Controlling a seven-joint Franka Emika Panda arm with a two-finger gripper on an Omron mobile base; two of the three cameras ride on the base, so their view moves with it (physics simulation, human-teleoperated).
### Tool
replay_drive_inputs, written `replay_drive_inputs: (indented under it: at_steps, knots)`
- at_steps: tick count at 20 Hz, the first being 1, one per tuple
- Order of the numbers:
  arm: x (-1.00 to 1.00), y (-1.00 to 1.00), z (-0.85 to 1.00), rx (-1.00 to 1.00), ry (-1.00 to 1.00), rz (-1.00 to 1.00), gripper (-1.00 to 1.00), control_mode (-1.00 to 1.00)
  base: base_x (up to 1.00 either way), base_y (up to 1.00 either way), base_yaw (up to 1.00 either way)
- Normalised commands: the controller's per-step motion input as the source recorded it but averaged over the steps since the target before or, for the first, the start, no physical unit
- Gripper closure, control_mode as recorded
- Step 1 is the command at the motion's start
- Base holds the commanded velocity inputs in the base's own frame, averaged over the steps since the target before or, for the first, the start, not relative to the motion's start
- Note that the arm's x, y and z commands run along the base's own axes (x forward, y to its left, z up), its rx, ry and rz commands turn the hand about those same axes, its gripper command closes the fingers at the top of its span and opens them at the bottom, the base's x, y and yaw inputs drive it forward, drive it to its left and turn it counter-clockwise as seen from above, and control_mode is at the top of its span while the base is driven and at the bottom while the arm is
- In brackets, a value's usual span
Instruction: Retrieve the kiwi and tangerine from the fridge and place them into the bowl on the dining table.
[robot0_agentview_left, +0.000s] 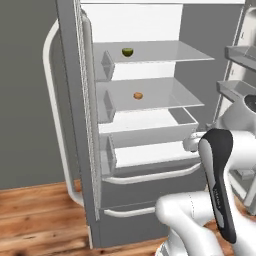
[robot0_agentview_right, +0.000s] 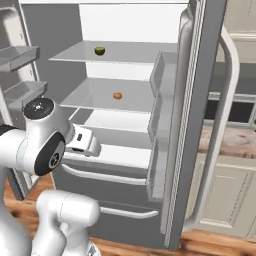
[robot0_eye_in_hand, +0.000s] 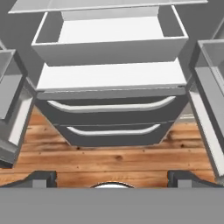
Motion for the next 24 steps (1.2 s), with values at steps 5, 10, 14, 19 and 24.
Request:
replay_drive_inputs:
  at_steps: [5,10,14,19,24]
  knots:
    - [0.0,0.0,0.0,0.0,0.0,0.0,-1.0,1.0,0.93,0.02,0.0]
    - [0.0,0.0,0.0,0.0,0.0,0.0,-1.0,1.0,1.0,0.0,0.0]
    - [0.0,0.0,0.0,0.0,0.0,0.0,-1.0,1.0,1.0,0.0,0.0]
    - [0.28,0.09,0.0,0.0,0.0,0.01,-1.0,-1.0,0.33,0.03,0.0]
    - [0.17,0.23,0.26,-0.01,-0.02,0.07,-1.0,-1.0,0.0,0.0,0.0]
